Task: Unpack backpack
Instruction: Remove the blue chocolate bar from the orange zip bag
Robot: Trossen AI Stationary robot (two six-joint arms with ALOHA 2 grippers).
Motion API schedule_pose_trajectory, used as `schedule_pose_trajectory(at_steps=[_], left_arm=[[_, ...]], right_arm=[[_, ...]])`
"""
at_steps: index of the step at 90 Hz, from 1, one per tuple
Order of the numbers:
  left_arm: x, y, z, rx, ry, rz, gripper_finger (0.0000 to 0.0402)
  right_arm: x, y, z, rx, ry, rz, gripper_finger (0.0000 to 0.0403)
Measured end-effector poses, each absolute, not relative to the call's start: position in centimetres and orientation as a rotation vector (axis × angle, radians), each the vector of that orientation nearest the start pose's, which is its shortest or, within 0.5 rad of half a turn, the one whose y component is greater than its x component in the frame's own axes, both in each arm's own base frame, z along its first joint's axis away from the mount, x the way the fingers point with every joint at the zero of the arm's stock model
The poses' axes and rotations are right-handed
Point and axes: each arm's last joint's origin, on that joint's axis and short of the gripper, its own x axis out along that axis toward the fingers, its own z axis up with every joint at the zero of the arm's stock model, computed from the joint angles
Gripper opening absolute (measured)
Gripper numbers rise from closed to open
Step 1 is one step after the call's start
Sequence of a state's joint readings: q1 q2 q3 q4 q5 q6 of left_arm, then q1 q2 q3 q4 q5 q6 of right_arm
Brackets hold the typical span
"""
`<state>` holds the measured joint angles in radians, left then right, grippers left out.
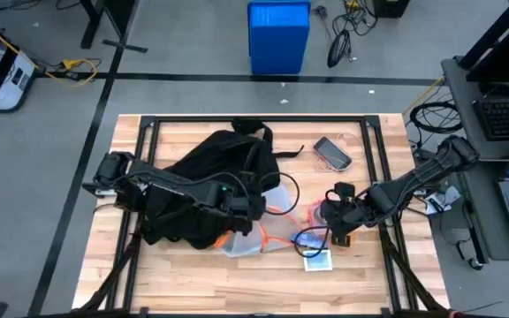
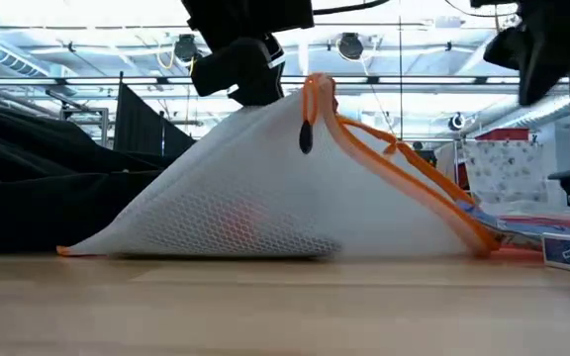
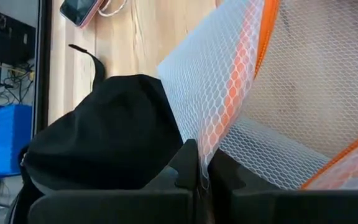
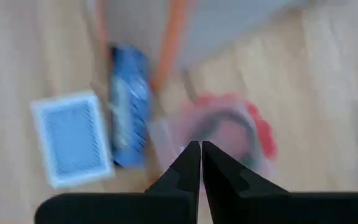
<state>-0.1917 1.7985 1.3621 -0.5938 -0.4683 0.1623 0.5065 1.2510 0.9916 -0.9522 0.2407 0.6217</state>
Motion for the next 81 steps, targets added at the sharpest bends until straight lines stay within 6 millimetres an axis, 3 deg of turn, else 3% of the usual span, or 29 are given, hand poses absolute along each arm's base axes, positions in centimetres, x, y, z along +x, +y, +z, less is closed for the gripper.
schedule_pose_trajectory(at_steps=[19,43,62,81], left_arm=[[37.1,-5.9,23.1,0.484,1.001,0.172,0.0000],[37.1,-5.9,23.1,0.484,1.002,0.172,0.0000],[37.1,-5.9,23.1,0.484,1.002,0.172,0.0000],[37.1,-5.9,23.1,0.485,1.002,0.171,0.0000]], right_arm=[[21.1,12.0,25.8,0.199,1.054,-0.033,0.0033],[23.2,14.0,21.6,0.138,1.189,-0.059,0.0123],[25.0,13.8,18.3,0.119,1.296,-0.097,0.0180],[26.5,13.6,16.3,0.120,1.306,-0.097,0.0214]])
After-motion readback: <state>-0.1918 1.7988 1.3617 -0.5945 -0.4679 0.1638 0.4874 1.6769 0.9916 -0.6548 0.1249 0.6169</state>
